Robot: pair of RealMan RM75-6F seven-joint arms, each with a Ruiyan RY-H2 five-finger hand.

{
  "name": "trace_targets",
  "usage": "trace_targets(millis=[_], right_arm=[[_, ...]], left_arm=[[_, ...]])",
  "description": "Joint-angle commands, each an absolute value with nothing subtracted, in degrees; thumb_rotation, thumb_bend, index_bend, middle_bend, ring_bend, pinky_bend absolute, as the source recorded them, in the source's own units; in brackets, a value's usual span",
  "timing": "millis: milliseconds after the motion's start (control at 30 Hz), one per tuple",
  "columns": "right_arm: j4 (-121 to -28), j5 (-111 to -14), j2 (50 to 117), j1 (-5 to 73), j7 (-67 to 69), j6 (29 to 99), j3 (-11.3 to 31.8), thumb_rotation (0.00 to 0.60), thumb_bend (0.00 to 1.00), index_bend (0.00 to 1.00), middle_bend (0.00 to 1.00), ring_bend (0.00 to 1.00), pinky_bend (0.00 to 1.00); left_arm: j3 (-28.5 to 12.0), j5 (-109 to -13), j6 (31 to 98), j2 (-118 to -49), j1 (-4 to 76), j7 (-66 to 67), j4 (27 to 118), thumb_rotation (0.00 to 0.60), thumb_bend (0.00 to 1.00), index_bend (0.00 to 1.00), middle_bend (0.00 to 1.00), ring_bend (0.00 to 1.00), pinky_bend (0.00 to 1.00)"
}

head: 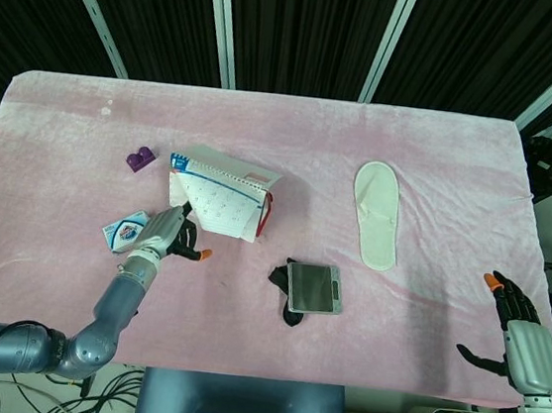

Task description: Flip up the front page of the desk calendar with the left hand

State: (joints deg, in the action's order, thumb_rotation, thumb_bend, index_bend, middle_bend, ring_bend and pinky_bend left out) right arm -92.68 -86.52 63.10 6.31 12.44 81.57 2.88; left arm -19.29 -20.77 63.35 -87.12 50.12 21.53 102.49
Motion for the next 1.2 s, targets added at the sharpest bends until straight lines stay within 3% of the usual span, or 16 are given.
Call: trace_targets(millis=[33, 433, 567, 667, 767, 900, 1200], right_arm=[[-92.69, -86.5, 63.09, 6.3, 12.44, 81.59, 2.9, 0.6, 0.04, 0.0, 0.0, 0.0, 0.09], [-92.75, -86.27, 63.08, 6.4, 12.54, 81.28, 2.97, 0.6, 0.04, 0.0, 0.0, 0.0, 0.09], [-92.79, -86.22, 63.06, 6.44, 12.61, 81.14, 2.96, 0.6, 0.04, 0.0, 0.0, 0.0, 0.09], [-92.78, -86.12, 63.06, 6.46, 12.7, 81.07, 3.0, 0.6, 0.04, 0.0, 0.0, 0.0, 0.09], [-92.86, -85.99, 63.05, 6.49, 12.69, 80.94, 3.03, 0.6, 0.04, 0.0, 0.0, 0.0, 0.09], [-92.94, -85.63, 63.1, 6.53, 12.55, 80.79, 3.17, 0.6, 0.04, 0.0, 0.0, 0.0, 0.09], [-93.49, -84.71, 62.96, 6.48, 11.98, 80.36, 3.33, 0.6, 0.05, 0.0, 0.0, 0.0, 0.09]], left_arm=[[-17.14, -31.54, 68.8, -86.95, 48.82, 21.78, 104.89, 0.6, 0.22, 0.22, 0.71, 0.61, 0.71], [-16.81, -47.24, 75.81, -85.71, 48.28, 23.96, 106.11, 0.6, 0.22, 0.23, 0.69, 0.57, 0.67], [-17.4, -49.15, 75.76, -85.27, 49.47, 26.81, 103.9, 0.6, 0.21, 0.2, 0.58, 0.46, 0.57], [-17.53, -49.18, 74.52, -84.84, 50.71, 29.37, 101.91, 0.6, 0.15, 0.08, 0.43, 0.31, 0.42], [-17.2, -47.17, 71.59, -83.95, 52.62, 33.95, 99.39, 0.6, 0.04, 0.0, 0.23, 0.12, 0.23], [-17.33, -39.55, 65.9, -81.77, 56.51, 42.6, 98.22, 0.6, 0.0, 0.0, 0.05, 0.0, 0.04], [-18.09, -23.26, 58.01, -80.18, 64.14, 53.0, 93.1, 0.6, 0.0, 0.0, 0.0, 0.0, 0.0]])
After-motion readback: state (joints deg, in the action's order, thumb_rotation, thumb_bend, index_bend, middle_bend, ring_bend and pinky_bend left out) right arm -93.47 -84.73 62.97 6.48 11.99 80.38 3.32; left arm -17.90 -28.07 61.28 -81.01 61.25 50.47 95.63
